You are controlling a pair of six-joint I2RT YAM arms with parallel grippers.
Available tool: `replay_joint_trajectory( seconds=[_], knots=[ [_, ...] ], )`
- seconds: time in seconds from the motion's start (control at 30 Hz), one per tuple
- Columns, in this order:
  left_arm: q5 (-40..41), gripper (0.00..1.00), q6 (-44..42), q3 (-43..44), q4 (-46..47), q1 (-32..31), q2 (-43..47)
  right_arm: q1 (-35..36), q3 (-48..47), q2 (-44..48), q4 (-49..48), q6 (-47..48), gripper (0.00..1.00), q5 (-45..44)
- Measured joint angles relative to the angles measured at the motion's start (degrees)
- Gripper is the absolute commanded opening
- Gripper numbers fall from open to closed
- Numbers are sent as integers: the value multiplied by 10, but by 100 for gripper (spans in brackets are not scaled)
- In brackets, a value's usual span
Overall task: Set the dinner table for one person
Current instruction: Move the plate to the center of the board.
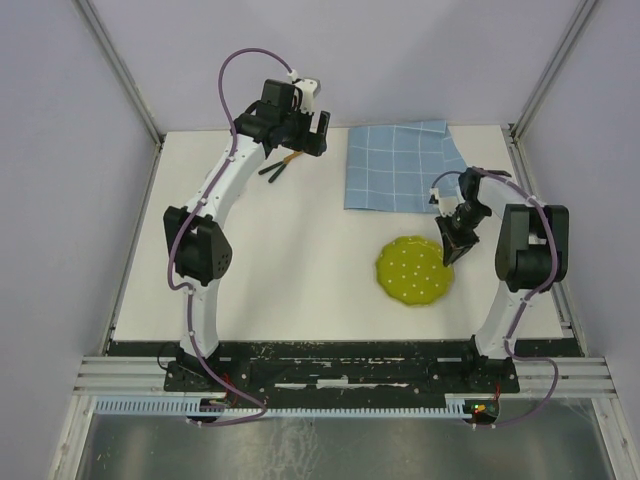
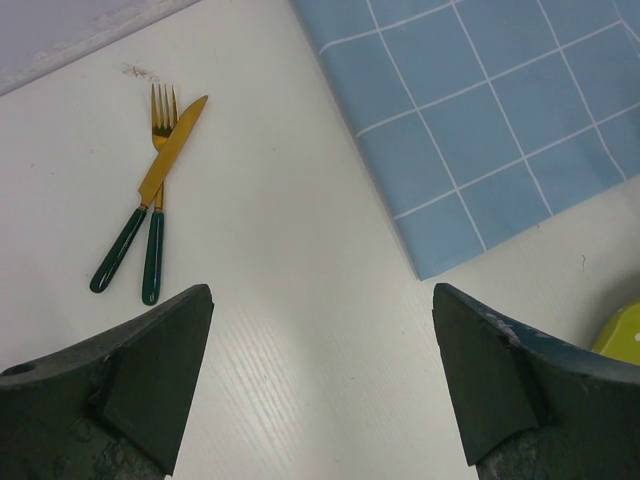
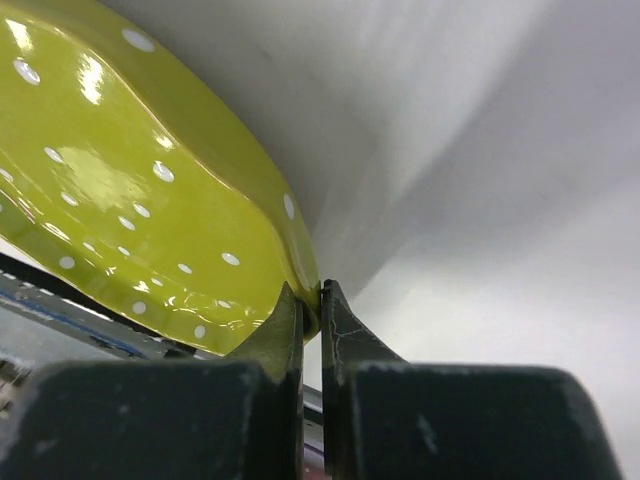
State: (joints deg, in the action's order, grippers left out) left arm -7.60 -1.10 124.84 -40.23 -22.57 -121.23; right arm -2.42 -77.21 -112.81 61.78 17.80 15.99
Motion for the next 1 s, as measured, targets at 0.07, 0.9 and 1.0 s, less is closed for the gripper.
replay_joint_trajectory(
  seconds=[0.07, 0.9, 1.0],
  knots=[
    [0, 97, -1, 0, 0, 0, 0, -10, 1, 23, 3, 5, 2, -19],
    [-27, 97, -1, 32, 0, 0, -2, -214, -91, -50, 28, 78, 2, -116],
    [-30, 97, -2, 32, 0, 0, -5, -222, -100, -69, 33, 79, 2, -115]
  ],
)
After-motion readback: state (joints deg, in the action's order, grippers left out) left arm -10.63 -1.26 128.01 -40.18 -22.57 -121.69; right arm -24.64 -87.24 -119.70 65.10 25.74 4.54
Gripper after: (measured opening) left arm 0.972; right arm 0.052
